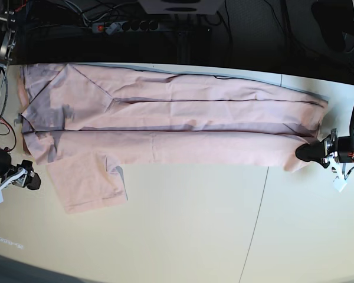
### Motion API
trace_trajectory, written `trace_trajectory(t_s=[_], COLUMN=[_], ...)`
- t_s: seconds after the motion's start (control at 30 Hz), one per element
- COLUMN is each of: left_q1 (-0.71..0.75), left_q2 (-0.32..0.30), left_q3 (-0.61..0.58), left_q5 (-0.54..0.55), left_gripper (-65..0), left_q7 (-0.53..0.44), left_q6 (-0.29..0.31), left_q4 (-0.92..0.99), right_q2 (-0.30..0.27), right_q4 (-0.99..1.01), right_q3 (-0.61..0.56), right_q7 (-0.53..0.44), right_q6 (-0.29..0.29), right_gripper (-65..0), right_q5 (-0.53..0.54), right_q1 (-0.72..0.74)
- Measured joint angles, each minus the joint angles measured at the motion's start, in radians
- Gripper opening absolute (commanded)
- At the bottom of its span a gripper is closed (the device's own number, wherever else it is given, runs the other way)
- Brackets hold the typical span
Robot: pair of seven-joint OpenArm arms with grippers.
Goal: Fold the T-shirt properly
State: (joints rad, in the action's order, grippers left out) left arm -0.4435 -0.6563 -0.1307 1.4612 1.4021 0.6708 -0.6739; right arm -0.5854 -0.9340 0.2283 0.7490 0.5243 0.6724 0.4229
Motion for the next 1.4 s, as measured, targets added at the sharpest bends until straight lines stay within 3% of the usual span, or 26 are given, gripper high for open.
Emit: trace_trajectory(t_s=[0.2, 0.37, 0.87, 0.93, 1.03, 1.07, 1.23, 1.4], left_q1=[0.000, 0.000, 0.000, 0.000, 0.000, 0.000, 0.000, 0.000], left_q2=[0.000, 0.000, 0.000, 0.000, 0.000, 0.000, 0.000, 0.000], left_q3=[0.000, 0.000, 0.000, 0.000, 0.000, 0.000, 0.000, 0.000], left_q5=[0.001, 0.001, 0.000, 0.000, -0.001, 0.000, 0.000, 0.000], left_gripper=[-65.0, -65.0, -65.0, -65.0, -65.0, -65.0, -65.0, -65.0], left_q7=[0.000, 0.000, 0.000, 0.000, 0.000, 0.000, 0.000, 0.000], left_q6=[0.000, 0.000, 0.000, 0.000, 0.000, 0.000, 0.000, 0.000], left_q4=[0.000, -0.001, -0.001, -0.001, -0.001, -0.001, -0.001, -0.001], right_q2=[0.085, 0.139, 0.285, 0.287, 0.286, 0.285, 0.272, 0.261], right_q4=[0.302, 0.486, 0.515, 0.514, 0.513, 0.513, 0.493, 0.389], right_q3=[0.000, 0.002, 0.007, 0.007, 0.007, 0.007, 0.007, 0.005], right_q7=[-0.115, -0.151, -0.200, -0.200, -0.202, -0.207, -0.210, -0.100], right_q6=[-0.001, 0.000, -0.002, -0.002, -0.002, -0.001, 0.001, 0.005], right_gripper=[-27.5, -27.5, -27.8, -34.5, -59.5, -65.0, -65.0, -65.0], right_q5=[-0.158, -0.210, -0.285, -0.299, -0.334, -0.348, -0.354, -0.344], right_q1=[0.159, 0.257, 0.275, 0.275, 0.275, 0.274, 0.269, 0.252])
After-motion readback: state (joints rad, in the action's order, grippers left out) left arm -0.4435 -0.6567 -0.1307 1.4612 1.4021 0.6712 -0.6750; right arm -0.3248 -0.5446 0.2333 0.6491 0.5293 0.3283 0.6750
